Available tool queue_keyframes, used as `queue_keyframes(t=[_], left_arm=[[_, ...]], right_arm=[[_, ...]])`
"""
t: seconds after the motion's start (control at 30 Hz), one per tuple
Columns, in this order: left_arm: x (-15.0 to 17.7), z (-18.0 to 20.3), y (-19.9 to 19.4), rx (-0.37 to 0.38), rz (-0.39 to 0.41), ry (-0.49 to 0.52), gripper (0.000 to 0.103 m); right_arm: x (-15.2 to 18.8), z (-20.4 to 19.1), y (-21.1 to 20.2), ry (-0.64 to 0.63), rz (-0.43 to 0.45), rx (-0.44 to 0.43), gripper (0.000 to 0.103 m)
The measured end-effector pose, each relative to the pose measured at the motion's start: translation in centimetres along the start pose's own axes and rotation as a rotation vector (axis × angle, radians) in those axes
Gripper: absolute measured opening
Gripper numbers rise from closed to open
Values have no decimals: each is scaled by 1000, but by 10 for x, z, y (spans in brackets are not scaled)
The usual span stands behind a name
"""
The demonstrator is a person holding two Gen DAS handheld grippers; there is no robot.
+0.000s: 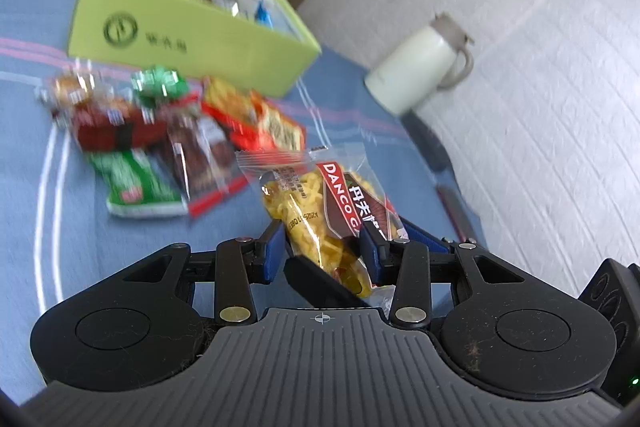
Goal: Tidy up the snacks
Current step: 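Carry the waffle bag into the box and open the left gripper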
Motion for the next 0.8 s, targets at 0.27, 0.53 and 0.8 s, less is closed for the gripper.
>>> queue_keyframes(t=[0.27,0.53,0.8], left_arm=[[-93,-34,-19,-87,148,7,20],[-219,-91,-8,-224,206,68,20],[-260,-162,25,-333,161,48,36]], right_arm=[[-86,-36,79,-58,90,-113,92],[-170,-69,200,-50,47,-221,92],[-161,-88,280,-23,-104,-301,94]])
Point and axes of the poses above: each gripper's, at about its wrist camera, not at the fingertips, and y roughly the way its jaws point, z to its right, x to its underside, the point moved 6 cm from there along y, roughly the way its jaws point, and after that the axes turned 10 degrees about x, right-handed, at the moved point
